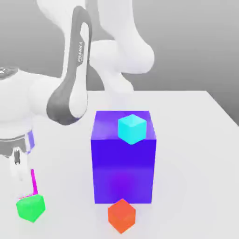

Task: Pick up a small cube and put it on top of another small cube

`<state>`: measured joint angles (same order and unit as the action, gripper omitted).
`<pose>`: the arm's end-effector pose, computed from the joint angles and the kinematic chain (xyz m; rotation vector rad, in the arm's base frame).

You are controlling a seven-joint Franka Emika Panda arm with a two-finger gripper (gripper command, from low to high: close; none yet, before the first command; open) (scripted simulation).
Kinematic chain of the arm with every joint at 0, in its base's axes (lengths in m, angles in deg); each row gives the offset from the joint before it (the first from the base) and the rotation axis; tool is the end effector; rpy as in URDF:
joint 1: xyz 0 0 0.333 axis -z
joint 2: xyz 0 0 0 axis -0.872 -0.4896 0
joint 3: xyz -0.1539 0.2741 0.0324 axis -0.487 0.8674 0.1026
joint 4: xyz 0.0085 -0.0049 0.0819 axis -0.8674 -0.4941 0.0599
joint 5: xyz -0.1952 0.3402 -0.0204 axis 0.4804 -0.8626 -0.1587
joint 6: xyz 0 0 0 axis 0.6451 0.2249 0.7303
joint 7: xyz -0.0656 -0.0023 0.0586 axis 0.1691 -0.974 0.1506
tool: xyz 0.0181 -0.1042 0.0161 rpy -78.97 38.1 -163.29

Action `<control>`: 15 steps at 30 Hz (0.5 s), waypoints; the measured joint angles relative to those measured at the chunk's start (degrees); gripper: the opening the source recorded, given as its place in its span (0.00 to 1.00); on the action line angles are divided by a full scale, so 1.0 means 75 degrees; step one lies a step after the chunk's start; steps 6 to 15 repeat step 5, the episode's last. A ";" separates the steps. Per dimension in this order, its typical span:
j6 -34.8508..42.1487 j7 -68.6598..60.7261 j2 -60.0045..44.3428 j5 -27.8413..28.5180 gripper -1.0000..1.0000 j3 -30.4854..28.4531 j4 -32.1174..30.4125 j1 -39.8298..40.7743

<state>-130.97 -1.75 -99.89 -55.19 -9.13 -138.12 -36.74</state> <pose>0.4136 -0.2408 0.1866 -1.7480 2.6090 -0.0025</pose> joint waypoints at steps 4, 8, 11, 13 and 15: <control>0.0000 0.0000 0.0000 0.0000 1.00 0.0000 0.0000 0.0000; -0.0106 -0.0022 -0.0123 -0.0031 1.00 0.0020 0.0009 0.0019; -0.0106 -0.0022 -0.0123 -0.0031 1.00 0.0020 0.0009 0.0019; -0.0106 -0.0022 -0.0123 -0.0031 1.00 0.0020 0.0009 0.0019; -0.0106 -0.0022 -0.0123 -0.0031 1.00 0.0020 0.0009 0.0019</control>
